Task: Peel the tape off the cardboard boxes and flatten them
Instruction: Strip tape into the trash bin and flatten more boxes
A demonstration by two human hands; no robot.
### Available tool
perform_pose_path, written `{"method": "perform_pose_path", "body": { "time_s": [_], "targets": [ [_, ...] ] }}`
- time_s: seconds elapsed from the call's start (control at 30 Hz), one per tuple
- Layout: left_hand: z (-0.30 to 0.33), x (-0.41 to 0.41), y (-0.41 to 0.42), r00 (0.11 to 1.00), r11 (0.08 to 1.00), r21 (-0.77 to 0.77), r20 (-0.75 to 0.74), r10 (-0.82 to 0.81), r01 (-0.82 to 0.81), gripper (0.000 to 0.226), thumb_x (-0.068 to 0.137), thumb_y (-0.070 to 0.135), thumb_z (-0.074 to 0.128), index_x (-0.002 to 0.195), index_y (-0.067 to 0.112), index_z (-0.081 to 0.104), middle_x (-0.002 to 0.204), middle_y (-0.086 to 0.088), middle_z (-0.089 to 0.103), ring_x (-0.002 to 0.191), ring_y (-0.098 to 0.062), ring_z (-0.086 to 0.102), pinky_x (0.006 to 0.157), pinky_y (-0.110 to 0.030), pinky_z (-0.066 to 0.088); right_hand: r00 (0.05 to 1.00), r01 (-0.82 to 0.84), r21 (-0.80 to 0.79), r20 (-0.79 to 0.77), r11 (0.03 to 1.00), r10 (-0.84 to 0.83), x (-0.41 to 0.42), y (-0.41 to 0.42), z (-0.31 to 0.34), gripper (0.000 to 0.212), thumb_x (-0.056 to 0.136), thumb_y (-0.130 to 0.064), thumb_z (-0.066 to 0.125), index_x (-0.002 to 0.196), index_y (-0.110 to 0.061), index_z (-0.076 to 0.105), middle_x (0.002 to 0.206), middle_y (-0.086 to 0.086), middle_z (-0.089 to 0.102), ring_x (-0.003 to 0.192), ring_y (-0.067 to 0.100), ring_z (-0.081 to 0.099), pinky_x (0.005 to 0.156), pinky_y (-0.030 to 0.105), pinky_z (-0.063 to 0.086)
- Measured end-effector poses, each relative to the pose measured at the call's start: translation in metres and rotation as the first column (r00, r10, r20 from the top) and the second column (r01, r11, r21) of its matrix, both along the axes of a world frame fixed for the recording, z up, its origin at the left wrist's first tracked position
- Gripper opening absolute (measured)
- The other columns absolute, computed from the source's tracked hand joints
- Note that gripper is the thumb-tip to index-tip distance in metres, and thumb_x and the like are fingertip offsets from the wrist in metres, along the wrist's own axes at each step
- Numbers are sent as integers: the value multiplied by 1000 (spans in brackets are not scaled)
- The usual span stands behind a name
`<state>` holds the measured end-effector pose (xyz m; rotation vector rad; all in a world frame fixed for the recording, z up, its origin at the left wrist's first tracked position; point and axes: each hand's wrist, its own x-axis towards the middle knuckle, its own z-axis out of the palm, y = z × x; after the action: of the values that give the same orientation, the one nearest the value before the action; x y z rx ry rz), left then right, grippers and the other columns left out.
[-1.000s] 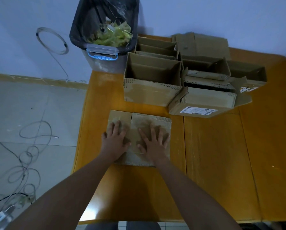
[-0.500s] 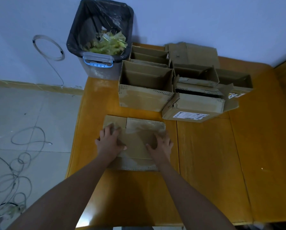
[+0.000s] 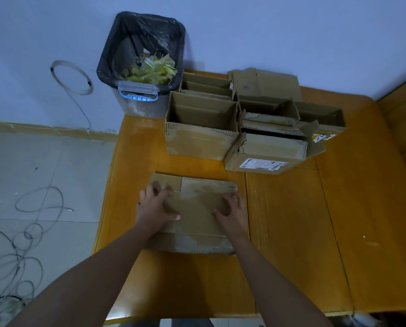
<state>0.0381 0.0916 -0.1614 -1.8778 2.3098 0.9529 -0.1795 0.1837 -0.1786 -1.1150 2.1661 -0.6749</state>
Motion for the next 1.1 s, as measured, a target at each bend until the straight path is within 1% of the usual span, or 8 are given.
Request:
{"method": "perform_pose_path", "body": {
  "time_s": [0.1,0.2,0.4,0.5,0.6,0.83,1.0,1.1],
  "targets": [
    [5,0,5,997,999,28,-60,48,-46,76,62,45,86,128,29,53,128,-3,32,121,-23,26,95,-42,39,997,-74,69,31,995,72,-1,1,3,56,80,-30,74,130,-32,50,148,-11,21,128,22,25,97,27,25],
    [13,2,4,986,995,59,-142,82,-74,65,68,38,85,124,24,57,127,-4,34,120,-23,27,96,-39,38,998,-54,86,45,995,50,-6,-1,11,52,80,-33,75,127,-31,53,144,-9,24,127,26,29,100,31,32],
    [40,-7,-1,953,996,56,-300,-48,68,40,74,27,83,109,22,64,123,-2,47,128,-27,35,102,-37,37,999,-31,101,15,994,30,-26,-13,46,50,82,-35,72,128,-26,55,141,-4,25,127,28,33,107,43,37],
    [52,-13,0,956,982,33,-239,-172,185,37,78,32,79,112,23,68,140,0,47,136,-24,26,110,-36,26,999,-35,101,-23,994,37,-32,-17,63,52,83,-37,72,130,-25,54,141,-4,24,126,30,33,108,44,36],
    [65,-20,2,958,974,-5,-179,-223,226,35,83,36,74,115,23,68,143,5,44,139,-21,19,111,-35,21,998,-23,88,-54,996,28,-34,-17,78,52,83,-38,72,130,-26,54,141,-5,23,128,29,31,111,44,33],
    [101,-39,12,945,934,-144,79,-317,326,41,89,40,65,126,24,61,141,7,41,133,-22,22,98,-40,44,977,-90,41,-192,995,96,-37,-18,111,52,86,-37,67,132,-22,48,143,1,21,125,29,31,105,37,35],
    [125,-45,19,919,909,-197,230,-321,367,40,92,41,59,127,20,58,139,4,39,133,-25,22,92,-45,46,882,-219,6,-427,976,200,-26,-18,147,49,91,-31,60,134,-18,43,143,0,24,118,30,35,91,35,43],
    [141,-54,19,889,884,-220,308,-339,413,33,96,29,51,125,17,59,141,1,39,131,-27,23,92,-46,43,796,-301,4,-549,954,253,-12,-24,173,44,90,-22,58,133,-17,47,145,0,23,120,31,32,92,37,45]
  ]
}}
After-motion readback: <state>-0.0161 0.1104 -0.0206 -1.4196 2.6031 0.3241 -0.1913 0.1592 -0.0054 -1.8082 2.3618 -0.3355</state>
